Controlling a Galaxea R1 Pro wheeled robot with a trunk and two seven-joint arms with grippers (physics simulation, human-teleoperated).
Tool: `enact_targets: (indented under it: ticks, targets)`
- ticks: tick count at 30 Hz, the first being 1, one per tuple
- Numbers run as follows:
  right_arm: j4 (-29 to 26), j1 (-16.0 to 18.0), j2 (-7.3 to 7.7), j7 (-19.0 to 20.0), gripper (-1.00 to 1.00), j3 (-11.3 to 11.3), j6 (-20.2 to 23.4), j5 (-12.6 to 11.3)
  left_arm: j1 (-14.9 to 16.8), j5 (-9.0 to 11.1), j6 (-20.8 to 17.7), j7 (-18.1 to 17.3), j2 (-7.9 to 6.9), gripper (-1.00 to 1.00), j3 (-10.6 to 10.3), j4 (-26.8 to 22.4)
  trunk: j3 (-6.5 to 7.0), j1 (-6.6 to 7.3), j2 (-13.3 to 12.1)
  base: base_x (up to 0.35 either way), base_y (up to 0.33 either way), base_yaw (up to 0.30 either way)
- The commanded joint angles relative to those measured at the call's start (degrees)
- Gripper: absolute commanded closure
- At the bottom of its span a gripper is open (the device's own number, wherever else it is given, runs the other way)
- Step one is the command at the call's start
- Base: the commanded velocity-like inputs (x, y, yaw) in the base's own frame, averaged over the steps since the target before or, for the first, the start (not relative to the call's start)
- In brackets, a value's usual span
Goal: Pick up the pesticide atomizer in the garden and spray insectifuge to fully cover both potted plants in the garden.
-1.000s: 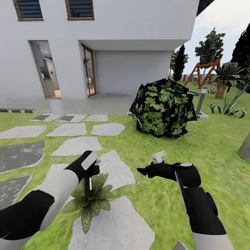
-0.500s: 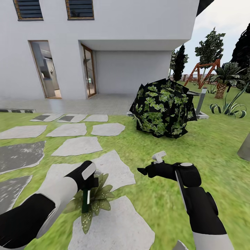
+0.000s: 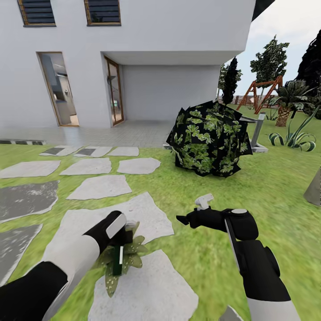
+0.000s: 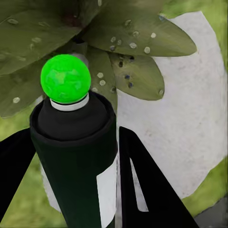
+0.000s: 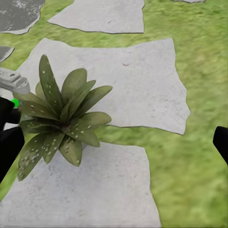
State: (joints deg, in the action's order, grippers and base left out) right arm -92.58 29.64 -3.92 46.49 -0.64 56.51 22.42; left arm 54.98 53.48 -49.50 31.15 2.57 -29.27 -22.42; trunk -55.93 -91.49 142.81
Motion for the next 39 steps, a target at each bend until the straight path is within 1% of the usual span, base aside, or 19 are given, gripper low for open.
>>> enact_targets:
  ticks: [1, 5, 6, 8, 11, 12, 14, 16, 17, 19, 22, 23, 25, 27, 31, 33, 35, 37, 39]
  targets:
    - [-0.1, 0.0, -0.06, 0.5, -1.0, 0.0, 0.2, 0.6, -0.3, 0.5, -0.1, 0.4, -0.09, 1.0, -0.5, -0.9, -0.06, 0.04, 0.0, -0.278, 0.0, 0.0]
    - [-0.1, -0.1, -0.18, 0.5, -1.0, -0.1, 0.1, 0.6, -2.4, 0.5, -0.6, 0.4, -0.84, 1.0, -0.6, -4.0, -0.06, 0.04, 0.0, -0.32, 0.058, 0.0]
    - [-0.1, -0.1, -0.19, 0.5, -1.0, -0.2, 0.1, 0.6, -3.9, 0.5, -0.6, 0.4, -1.34, 1.0, -0.6, -5.6, -0.06, 0.04, 0.0, -0.213, 0.065, 0.0]
    - [-0.1, -0.1, -0.27, 0.5, -1.0, -0.2, 0.1, 0.7, -8.7, 0.2, -0.6, 0.7, -2.97, 1.0, -0.6, -11.2, -0.06, 0.04, 0.0, -0.083, 0.025, 0.0]
    - [-0.1, -0.2, -0.15, 0.5, -1.0, -0.2, 0.2, 0.6, -13.0, -1.2, 0.7, 1.4, -3.13, 1.0, -0.6, -13.1, -0.06, 0.04, 0.0, -0.026, 0.008, 0.0]
    - [0.0, -0.2, -0.17, 0.5, -1.0, -0.2, 0.1, 0.6, -16.0, -2.4, 4.8, 1.4, -3.41, 1.0, -0.5, -13.8, -0.06, 0.04, 0.0, -0.009, 0.003, 0.0]
    - [0.0, -0.2, -0.19, 0.5, -1.0, -0.2, 0.1, 0.6, -18.6, -3.4, 9.1, 0.9, -4.16, 1.0, -0.7, -14.3, -0.06, 0.04, 0.0, -0.006, 0.002, 0.0]
    - [0.0, -0.2, -0.27, 0.4, -1.0, -0.3, 0.1, 0.7, -21.5, -5.1, 12.2, 0.1, -5.27, 1.0, -1.6, -14.7, -0.06, 0.04, 0.0, -0.003, 0.001, 0.0]
    - [0.0, -0.3, -0.34, 0.4, -1.0, -0.4, 0.1, 0.7, -23.3, -6.1, 14.3, -1.7, -6.78, 1.0, -2.1, -14.9, -0.06, 0.04, 0.0, 0.0, 0.0, 0.0]
    - [0.0, -0.3, -0.36, 0.4, -1.0, -0.4, 0.1, 0.7, -24.8, -6.7, 16.8, -4.9, -8.62, 1.0, -2.4, -15.0, -0.06, 0.04, 0.0, 0.0, 0.0, 0.0]
    - [0.0, -0.3, -0.36, 0.4, -1.0, -0.4, 0.1, 0.7, -26.1, -7.0, 18.7, -11.1, -12.52, 1.0, -2.5, -15.0, -0.06, 0.04, 0.0, 0.0, 0.0, 0.0]
    - [0.0, -0.3, -0.34, 0.4, -1.0, -0.3, 0.1, 0.7, -26.5, -7.1, 19.1, -12.8, -13.51, 1.0, -2.5, -15.0, -0.06, 0.04, 0.0, 0.0, 0.0, 0.0]
    - [0.0, -0.3, -0.32, 0.5, -1.0, -0.3, 0.1, 0.7, -27.0, -7.2, 21.1, -14.9, -14.58, 1.0, -2.5, -14.9, -0.06, 0.04, 0.0, 0.0, 0.0, 0.0]
    - [0.0, -0.3, -0.32, 0.5, -1.0, -0.3, 0.1, 0.7, -27.2, -7.2, 23.1, -15.9, -14.96, 1.0, -2.6, -14.9, -0.06, 0.04, 0.0, 0.0, 0.054, 0.0]
    - [0.0, -0.2, -0.3, 0.5, -1.0, -0.1, 0.1, 0.7, -27.2, -7.7, 24.2, -17.6, -15.3, 1.0, -2.6, -14.9, -0.06, 0.04, 0.0, 0.0, 0.228, 0.0]
    - [0.0, -0.2, -0.3, 0.5, -1.0, 0.0, 0.1, 0.7, -27.2, -11.6, 24.4, -21.1, -15.51, 1.0, -2.2, -14.9, -0.06, 0.04, 0.0, 0.0, 0.308, 0.0]
    - [0.0, -0.2, -0.3, 0.5, -1.0, 0.0, 0.1, 0.6, -27.0, -14.0, 24.5, -23.4, -15.65, 1.0, -1.9, -14.9, -0.06, 0.04, 0.0, 0.007, 0.322, 0.0]
    - [0.0, -0.2, -0.26, 0.5, -1.0, 0.0, 0.1, 0.7, -27.0, -15.0, 24.4, -24.0, -15.81, 1.0, -1.7, -14.8, -0.06, 0.04, 0.0, 0.046, 0.244, 0.0]
    - [0.0, -0.2, -0.28, 0.5, -1.0, 0.0, 0.1, 0.6, -26.9, -15.3, 24.2, -24.2, -16.16, 1.0, -1.6, -14.7, -0.06, 0.04, 0.0, 0.022, 0.103, 0.0]
